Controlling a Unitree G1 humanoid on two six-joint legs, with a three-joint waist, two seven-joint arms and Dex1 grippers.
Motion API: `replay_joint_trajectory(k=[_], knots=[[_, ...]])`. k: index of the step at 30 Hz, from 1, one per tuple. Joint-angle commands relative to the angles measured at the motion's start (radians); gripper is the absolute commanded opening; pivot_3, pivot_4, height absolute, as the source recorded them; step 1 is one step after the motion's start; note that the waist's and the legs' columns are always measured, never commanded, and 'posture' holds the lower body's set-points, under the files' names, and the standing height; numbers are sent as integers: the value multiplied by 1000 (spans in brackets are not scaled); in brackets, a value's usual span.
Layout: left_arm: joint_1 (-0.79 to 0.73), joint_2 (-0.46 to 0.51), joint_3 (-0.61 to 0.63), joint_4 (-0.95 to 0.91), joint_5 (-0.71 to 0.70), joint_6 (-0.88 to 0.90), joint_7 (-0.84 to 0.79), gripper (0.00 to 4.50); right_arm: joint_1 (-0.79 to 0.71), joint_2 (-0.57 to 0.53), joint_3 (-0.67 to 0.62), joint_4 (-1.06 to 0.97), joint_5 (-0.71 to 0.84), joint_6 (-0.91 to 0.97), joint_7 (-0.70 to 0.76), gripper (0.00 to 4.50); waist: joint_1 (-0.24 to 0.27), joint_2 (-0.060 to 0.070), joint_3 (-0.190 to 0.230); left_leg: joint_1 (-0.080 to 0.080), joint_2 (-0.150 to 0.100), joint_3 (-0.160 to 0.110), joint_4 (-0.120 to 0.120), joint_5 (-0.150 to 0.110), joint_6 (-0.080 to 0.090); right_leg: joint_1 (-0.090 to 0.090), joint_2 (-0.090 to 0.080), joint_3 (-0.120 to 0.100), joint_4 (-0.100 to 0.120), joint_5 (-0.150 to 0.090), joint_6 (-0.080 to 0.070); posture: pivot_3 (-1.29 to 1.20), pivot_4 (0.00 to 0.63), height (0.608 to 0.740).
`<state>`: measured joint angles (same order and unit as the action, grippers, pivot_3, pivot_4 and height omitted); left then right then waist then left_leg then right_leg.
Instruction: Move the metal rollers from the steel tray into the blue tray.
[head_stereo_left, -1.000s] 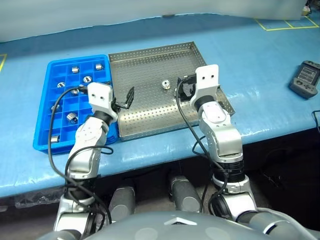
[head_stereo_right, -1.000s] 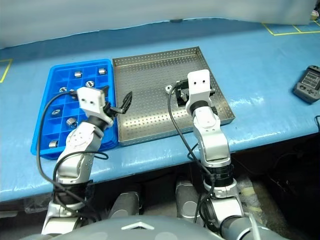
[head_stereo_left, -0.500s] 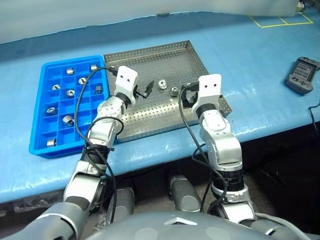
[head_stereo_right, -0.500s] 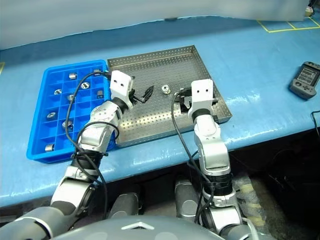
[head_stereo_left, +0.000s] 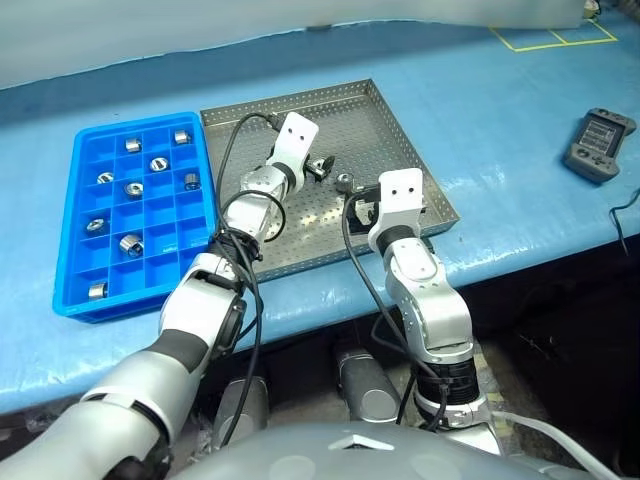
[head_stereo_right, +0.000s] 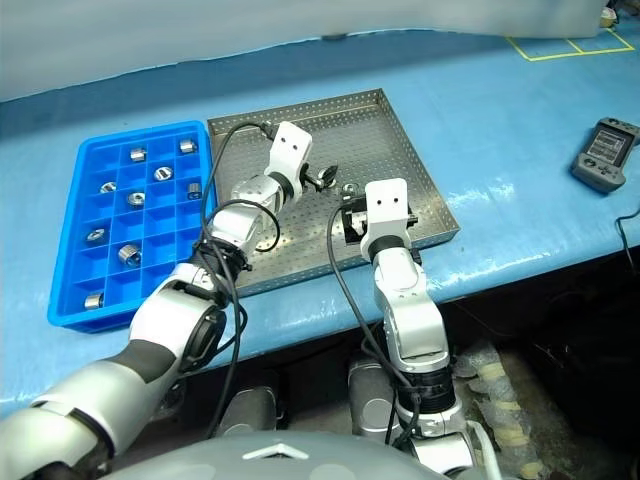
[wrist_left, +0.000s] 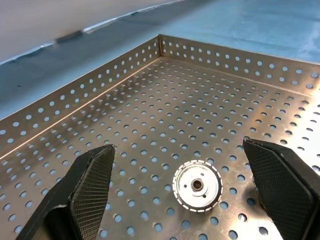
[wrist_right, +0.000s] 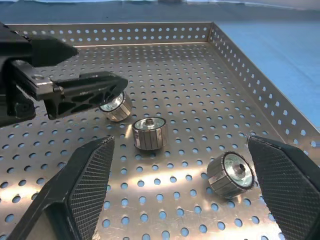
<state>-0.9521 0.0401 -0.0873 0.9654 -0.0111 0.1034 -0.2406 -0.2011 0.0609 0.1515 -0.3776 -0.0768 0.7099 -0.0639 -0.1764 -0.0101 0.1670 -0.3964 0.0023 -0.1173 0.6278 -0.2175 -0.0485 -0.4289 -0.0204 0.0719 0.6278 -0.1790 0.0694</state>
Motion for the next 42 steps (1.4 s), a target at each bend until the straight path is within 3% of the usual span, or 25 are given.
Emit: replay_joint_trajectory(k=[1, 10, 22, 25, 30, 32, 38, 42], knots=[[-61, -19, 38, 87, -3, -55, 40, 4500, 11, 9, 15, -62, -8, 3, -6, 4483, -9, 0, 0, 0, 0, 0, 0, 0, 0, 0, 0, 0, 0, 0, 0, -245, 150, 740], [-115, -50, 120, 239, -18, -48, 101, 4500, 21, 16, 35, -72, -16, 8, -4, 4483, -57, 0, 0, 0, 0, 0, 0, 0, 0, 0, 0, 0, 0, 0, 1, -275, 150, 740], [-134, -63, 188, 297, -31, -8, 212, 4500, 38, 22, 59, -78, -16, 10, -4, 4483, -91, 0, 0, 0, -1, 0, 0, 0, 0, 0, -1, 0, 0, 1, 2, -301, 150, 740], [-133, -64, 196, 297, -26, -8, 216, 3899, 38, 22, 60, -77, -16, 10, -4, 4500, -101, 0, 0, 0, -1, 0, 0, 0, 0, 0, -1, 0, 0, 1, 2, -301, 150, 740], [-130, -63, 207, 292, -33, -9, 208, 2187, 39, 21, 67, -73, -13, 11, 1, 4500, -112, 0, 0, 0, -1, 0, 0, 0, 0, 0, -1, 1, 0, 1, 2, -288, 150, 740], [-127, -60, 208, 289, -33, -9, 205, 1710, 37, 21, 71, -70, -12, 12, 5, 4500, -113, 0, 0, 0, -1, 0, 0, 0, 0, 0, -1, 1, 0, 1, 2, -280, 150, 740], [-120, -45, 214, 269, -41, -15, 184, 1709, 29, 17, 74, -60, -8, 15, 13, 4500, -111, 0, 0, 0, -1, 0, 0, 0, 0, 0, -1, 1, 0, 1, 3, -250, 150, 740], [-70, -42, 243, 133, -94, -54, 110, 1709, 24, 16, 78, -56, -10, 16, 19, 4500, -110, 0, 0, 0, -1, 0, 0, 0, 0, 0, -1, 1, 0, 1, 3, -231, 150, 740]])
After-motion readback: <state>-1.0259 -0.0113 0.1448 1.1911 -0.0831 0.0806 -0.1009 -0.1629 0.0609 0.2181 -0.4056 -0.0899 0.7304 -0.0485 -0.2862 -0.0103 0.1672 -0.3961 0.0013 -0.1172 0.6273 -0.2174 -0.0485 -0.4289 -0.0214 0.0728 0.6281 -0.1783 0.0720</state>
